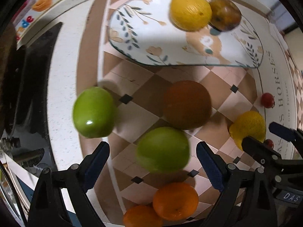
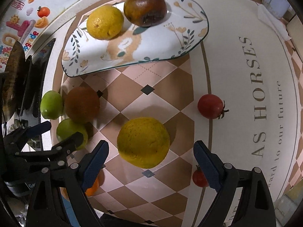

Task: Organize fruits
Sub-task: 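Grasp a green apple with the left tool while the right tool grasps a yellow citrus, then carry both fruits onto the white plate and open both tools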

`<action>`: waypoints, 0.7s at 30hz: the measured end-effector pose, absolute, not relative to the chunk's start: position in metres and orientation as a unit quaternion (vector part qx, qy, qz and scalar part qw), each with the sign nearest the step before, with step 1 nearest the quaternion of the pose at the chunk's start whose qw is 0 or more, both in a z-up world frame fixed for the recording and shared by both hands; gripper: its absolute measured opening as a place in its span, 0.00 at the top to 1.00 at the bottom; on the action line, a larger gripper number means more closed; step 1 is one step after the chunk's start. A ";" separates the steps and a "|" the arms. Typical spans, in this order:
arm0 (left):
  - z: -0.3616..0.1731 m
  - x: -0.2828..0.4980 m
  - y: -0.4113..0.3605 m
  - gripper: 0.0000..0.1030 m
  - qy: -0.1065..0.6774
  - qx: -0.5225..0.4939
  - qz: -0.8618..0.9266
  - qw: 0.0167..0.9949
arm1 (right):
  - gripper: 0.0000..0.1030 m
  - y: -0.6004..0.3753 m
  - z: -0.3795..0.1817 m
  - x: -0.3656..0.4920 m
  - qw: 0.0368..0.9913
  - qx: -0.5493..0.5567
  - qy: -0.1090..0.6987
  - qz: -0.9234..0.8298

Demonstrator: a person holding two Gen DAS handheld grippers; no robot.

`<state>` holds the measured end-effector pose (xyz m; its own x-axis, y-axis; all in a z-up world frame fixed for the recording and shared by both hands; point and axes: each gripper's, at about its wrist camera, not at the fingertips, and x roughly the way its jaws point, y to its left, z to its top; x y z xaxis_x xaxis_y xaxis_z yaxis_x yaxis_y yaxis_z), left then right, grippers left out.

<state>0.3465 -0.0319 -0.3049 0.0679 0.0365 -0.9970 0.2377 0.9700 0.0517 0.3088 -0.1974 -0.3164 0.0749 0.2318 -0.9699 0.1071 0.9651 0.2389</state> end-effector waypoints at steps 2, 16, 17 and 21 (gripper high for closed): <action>-0.309 0.346 -0.033 0.13 0.683 0.099 -0.074 0.720 | 0.11 -0.198 -0.320 0.310 0.719 0.130 0.682 0.044; -0.320 0.336 -0.022 0.40 0.682 0.062 -0.081 0.724 | 0.39 -0.182 -0.339 0.318 0.705 0.151 0.690 0.061; -0.322 0.336 -0.014 0.40 0.682 0.064 -0.079 0.724 | 0.39 -0.181 -0.339 0.319 0.705 0.152 0.690 0.061; -0.321 0.329 -0.007 0.41 0.682 0.059 -0.074 0.725 | 0.40 -0.179 -0.340 0.318 0.706 0.151 0.689 0.066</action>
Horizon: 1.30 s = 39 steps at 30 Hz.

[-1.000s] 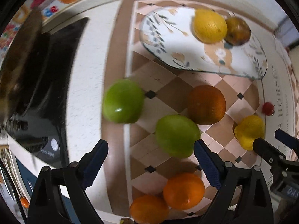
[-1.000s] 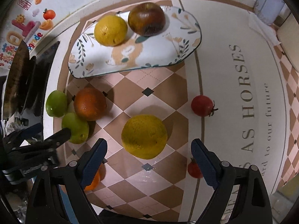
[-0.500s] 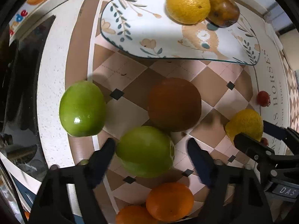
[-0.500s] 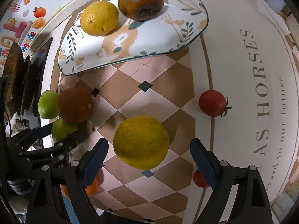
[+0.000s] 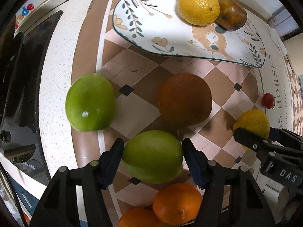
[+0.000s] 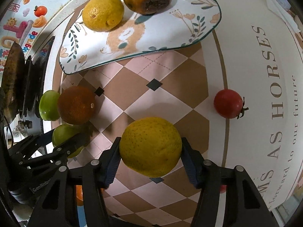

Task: Organize fruits
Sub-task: 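Carry both fruits onto the white plate and open both tools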

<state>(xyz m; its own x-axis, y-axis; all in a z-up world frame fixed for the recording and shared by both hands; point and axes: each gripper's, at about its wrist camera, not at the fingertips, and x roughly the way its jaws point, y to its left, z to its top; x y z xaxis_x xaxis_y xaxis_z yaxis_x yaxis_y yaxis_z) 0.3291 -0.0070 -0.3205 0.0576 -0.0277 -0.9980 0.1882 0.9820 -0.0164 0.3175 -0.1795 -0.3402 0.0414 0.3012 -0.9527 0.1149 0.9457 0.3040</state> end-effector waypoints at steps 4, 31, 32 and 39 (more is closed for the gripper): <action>-0.310 0.322 0.006 0.41 0.680 0.049 -0.074 0.728 | 0.40 -0.180 -0.335 0.313 0.703 0.160 0.690 0.072; -0.251 0.531 -0.038 0.40 0.656 0.034 -0.071 0.751 | 0.40 -0.195 -0.308 0.440 0.735 0.175 0.653 0.057; -0.256 0.537 -0.039 0.40 0.662 0.031 -0.071 0.746 | 0.40 -0.194 -0.310 0.441 0.734 0.172 0.655 0.058; -0.282 0.551 -0.045 0.40 0.686 0.043 -0.062 0.724 | 0.40 -0.182 -0.319 0.452 0.725 0.155 0.668 0.062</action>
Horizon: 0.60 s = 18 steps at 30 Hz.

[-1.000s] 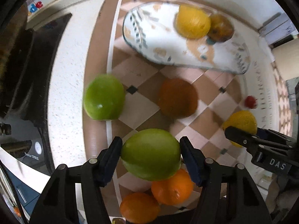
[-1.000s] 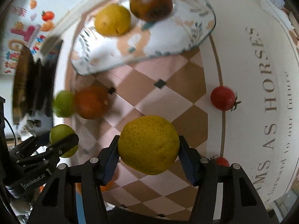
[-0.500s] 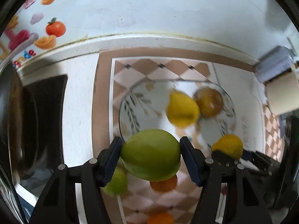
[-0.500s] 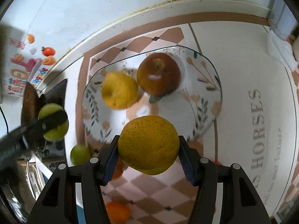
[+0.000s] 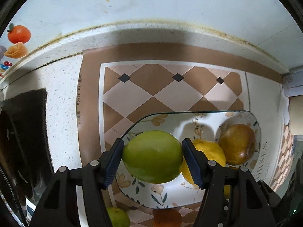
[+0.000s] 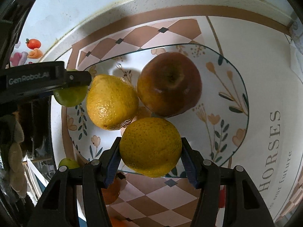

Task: Organize fruits
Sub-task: 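Carry both fruits onto the white plate and open both tools, then lift both tools away from the plate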

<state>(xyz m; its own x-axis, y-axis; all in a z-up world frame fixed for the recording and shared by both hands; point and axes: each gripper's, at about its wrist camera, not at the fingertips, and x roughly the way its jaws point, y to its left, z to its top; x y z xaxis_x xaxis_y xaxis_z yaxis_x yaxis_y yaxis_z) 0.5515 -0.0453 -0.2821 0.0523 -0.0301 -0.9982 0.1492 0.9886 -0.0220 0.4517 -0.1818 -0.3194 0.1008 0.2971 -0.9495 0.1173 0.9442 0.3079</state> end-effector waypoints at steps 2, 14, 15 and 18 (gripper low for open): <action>-0.288 0.552 -0.046 0.40 0.688 0.047 -0.061 0.722 | 0.40 -0.181 -0.322 0.454 0.722 0.155 0.671 0.064; -0.295 0.552 -0.038 0.26 0.681 0.057 -0.051 0.728 | 0.18 -0.178 -0.321 0.452 0.715 0.146 0.680 0.073; -0.293 0.550 -0.037 0.18 0.678 0.058 -0.047 0.732 | 0.16 -0.179 -0.317 0.450 0.716 0.143 0.679 0.072; -0.284 0.549 -0.032 0.17 0.667 0.063 -0.037 0.741 | 0.14 -0.186 -0.308 0.444 0.722 0.129 0.678 0.058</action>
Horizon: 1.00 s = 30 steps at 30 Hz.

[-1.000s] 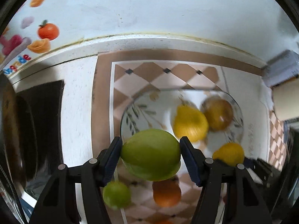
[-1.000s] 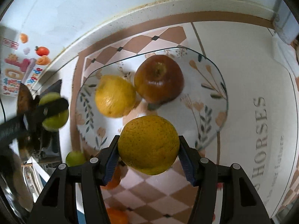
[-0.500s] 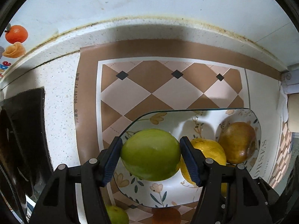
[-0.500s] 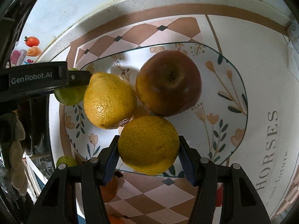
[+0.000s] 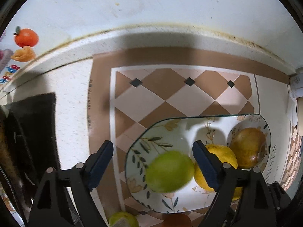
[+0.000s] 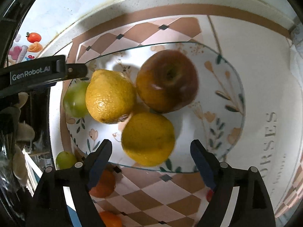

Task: Organize fruits
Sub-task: 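Lift both tools away from the plate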

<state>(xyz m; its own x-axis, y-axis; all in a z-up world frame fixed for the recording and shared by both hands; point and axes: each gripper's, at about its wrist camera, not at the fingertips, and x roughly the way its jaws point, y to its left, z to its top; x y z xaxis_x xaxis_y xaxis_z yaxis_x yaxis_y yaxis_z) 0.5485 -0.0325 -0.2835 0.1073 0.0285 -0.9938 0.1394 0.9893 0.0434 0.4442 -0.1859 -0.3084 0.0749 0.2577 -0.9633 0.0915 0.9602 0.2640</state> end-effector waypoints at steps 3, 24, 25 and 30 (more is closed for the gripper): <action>-0.273 0.542 -0.027 0.16 0.662 0.057 -0.032 0.747 | 0.09 -0.196 -0.296 0.438 0.735 0.111 0.668 0.034; -0.179 0.401 -0.007 0.16 0.564 0.051 -0.023 0.824 | 0.09 -0.215 -0.190 0.347 0.815 0.068 0.575 -0.014; -0.172 0.394 -0.009 0.16 0.556 0.055 -0.024 0.829 | 0.09 -0.214 -0.186 0.341 0.819 0.067 0.570 -0.016; -0.143 0.362 -0.013 0.16 0.519 0.063 -0.031 0.852 | 0.09 -0.215 -0.153 0.311 0.840 0.064 0.539 -0.022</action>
